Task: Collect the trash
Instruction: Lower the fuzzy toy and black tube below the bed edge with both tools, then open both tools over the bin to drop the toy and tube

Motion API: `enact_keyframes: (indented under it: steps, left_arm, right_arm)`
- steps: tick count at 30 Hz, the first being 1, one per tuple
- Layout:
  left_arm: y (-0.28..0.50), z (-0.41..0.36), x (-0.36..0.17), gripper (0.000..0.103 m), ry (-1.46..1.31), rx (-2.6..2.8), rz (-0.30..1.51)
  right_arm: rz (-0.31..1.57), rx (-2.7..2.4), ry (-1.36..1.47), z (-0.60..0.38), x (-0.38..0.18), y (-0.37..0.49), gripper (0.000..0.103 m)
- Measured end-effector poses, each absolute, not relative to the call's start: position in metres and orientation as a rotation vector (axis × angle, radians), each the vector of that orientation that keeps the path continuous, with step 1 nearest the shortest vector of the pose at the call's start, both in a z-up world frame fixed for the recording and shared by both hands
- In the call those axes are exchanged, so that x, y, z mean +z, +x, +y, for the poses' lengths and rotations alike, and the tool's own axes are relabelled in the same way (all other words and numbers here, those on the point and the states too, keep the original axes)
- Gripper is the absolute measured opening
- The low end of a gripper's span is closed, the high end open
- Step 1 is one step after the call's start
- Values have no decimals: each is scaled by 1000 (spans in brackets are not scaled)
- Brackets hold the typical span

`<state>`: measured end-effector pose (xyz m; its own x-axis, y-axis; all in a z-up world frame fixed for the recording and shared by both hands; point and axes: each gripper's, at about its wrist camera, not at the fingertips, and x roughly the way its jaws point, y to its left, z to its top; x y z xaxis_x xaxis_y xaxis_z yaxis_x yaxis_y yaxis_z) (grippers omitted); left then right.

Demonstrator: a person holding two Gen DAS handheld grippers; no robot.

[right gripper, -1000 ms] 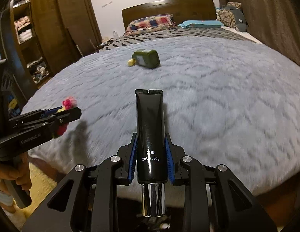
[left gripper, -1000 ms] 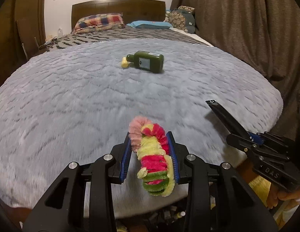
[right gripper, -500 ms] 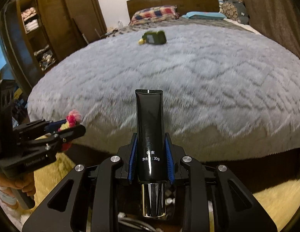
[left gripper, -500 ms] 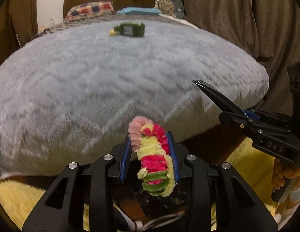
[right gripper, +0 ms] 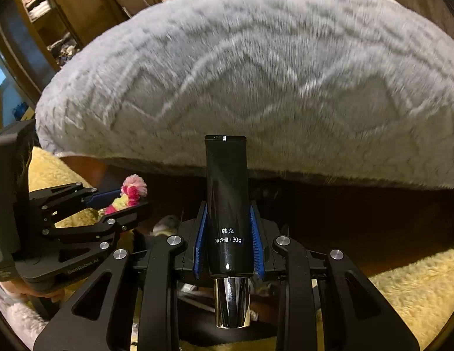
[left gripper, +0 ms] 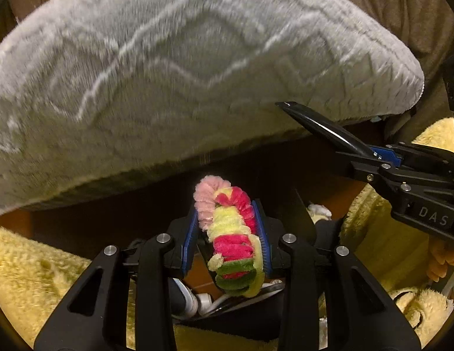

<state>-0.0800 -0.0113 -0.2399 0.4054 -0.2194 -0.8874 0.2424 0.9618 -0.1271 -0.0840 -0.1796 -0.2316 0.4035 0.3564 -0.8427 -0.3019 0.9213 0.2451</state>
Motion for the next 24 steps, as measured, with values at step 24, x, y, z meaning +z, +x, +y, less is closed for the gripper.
enact_keyframes:
  steps: [24]
  left_arm:
    - [-66, -15, -305, 36, -17, -306, 1356]
  right_arm:
    - [1293, 363, 60, -167, -297, -68, 28]
